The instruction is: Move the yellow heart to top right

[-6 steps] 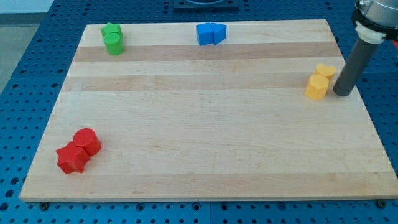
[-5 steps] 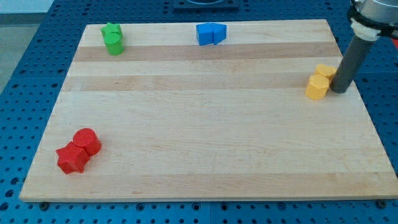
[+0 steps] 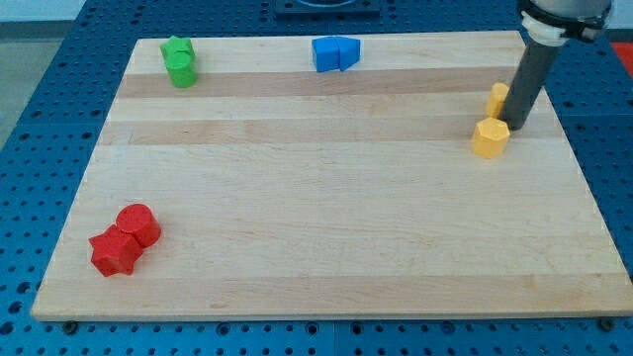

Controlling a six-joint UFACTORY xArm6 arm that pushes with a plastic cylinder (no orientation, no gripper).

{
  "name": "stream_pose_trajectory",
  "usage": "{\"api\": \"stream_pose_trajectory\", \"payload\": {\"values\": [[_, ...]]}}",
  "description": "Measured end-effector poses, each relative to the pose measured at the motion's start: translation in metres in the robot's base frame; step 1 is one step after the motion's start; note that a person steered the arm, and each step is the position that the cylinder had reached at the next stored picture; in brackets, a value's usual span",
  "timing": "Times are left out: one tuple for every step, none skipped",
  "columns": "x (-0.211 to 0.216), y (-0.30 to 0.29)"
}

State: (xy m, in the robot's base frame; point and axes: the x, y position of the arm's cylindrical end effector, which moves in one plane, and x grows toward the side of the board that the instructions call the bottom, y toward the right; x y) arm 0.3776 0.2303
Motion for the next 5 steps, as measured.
{"api": "stream_pose_trajectory", "payload": {"values": [[-0.017, -0.003], [-0.036, -0.014], [-0.051, -0.025], [-0.056, -0.025], [-0.049, -0.017]]}}
